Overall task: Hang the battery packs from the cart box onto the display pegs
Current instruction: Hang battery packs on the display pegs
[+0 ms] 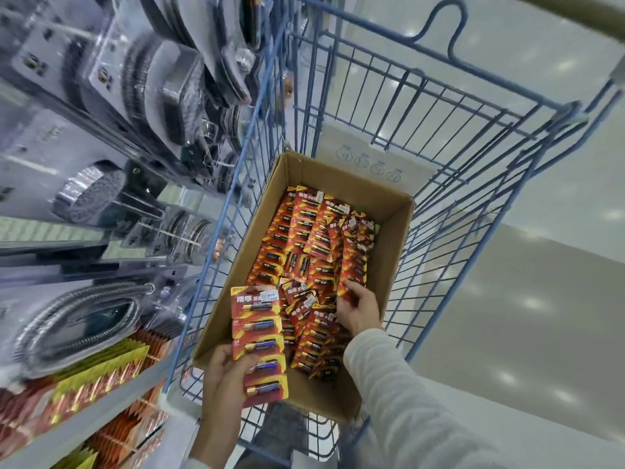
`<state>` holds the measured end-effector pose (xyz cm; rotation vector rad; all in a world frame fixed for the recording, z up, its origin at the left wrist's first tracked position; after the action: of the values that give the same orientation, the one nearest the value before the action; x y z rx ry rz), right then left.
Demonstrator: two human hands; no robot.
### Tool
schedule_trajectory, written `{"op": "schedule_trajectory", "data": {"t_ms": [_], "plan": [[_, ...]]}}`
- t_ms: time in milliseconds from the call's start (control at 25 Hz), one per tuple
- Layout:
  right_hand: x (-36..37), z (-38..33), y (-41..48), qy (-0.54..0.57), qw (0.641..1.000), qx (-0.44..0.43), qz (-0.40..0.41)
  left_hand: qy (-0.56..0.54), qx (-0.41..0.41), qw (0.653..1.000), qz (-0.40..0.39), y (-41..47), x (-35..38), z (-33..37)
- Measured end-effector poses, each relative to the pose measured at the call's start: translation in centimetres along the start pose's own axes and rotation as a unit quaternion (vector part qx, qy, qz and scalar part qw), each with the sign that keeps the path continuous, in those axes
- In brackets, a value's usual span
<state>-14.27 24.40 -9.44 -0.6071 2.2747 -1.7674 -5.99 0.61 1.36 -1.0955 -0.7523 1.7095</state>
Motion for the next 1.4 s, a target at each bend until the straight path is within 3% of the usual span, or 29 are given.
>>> {"op": "schedule_trajectory", "data": {"t_ms": [40,120,160,320,440,600,880,1040,1120,1280,1400], "plan": [[-0.2,0.5,-1.1,-0.016,0.999,0.023,-0.017,-0.006,0.007,1.000,-0.006,-0.4,-0.3,0.2],[-0.5,1.2,-3.4,0.083,0.991,0.064,-0.079,-0.020,0.017,0.999,-0.019,-1.1,-1.1,0.4],[-0.7,1.1,-5.1,0.076,0.992,0.050,-0.090,-0.026,0.019,0.999,-0.025,-1.5,-1.6,0.4],[-2.0,0.3,-9.9,-0.046,0.985,0.007,-0.164,-0.060,0.027,0.997,-0.032,-3.3,-3.7,0.3],[-2.1,-1.0,-13.7,-0.172,0.954,-0.014,-0.247,-0.116,0.052,0.991,-0.029,-5.8,-5.4,0.2],[-1.1,-2.9,-20.1,-0.301,0.869,-0.034,-0.391,-0.206,0.104,0.973,-0.008,-10.8,-6.9,-0.8],[-2.0,-0.2,-30.6,-0.356,0.737,0.011,-0.574,-0.365,0.234,0.900,0.051,-21.8,-9.3,-5.9],[-3.3,4.3,-36.5,-0.381,0.705,0.075,-0.593,-0.431,0.276,0.853,0.103,-27.8,-12.0,-10.2],[-4.4,7.1,-38.9,-0.416,0.669,0.086,-0.609,-0.463,0.286,0.829,0.133,-30.2,-13.7,-12.6],[-6.7,13.2,-43.5,-0.512,0.586,0.024,-0.628,-0.508,0.283,0.785,0.214,-33.5,-17.7,-18.3],[-9.0,18.8,-46.6,-0.543,0.544,0.033,-0.639,-0.534,0.265,0.755,0.272,-35.9,-20.9,-23.4]]}}
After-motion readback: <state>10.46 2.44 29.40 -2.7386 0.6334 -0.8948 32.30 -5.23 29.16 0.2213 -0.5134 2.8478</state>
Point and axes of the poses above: each hand's wrist, its own y-axis towards the middle knuckle, its own x-axis out of the palm, z = x × y, the point moved 5 cm from there along y, towards the middle knuckle, and after that the axes turned 15 degrees about y, right-handed, at the moved point
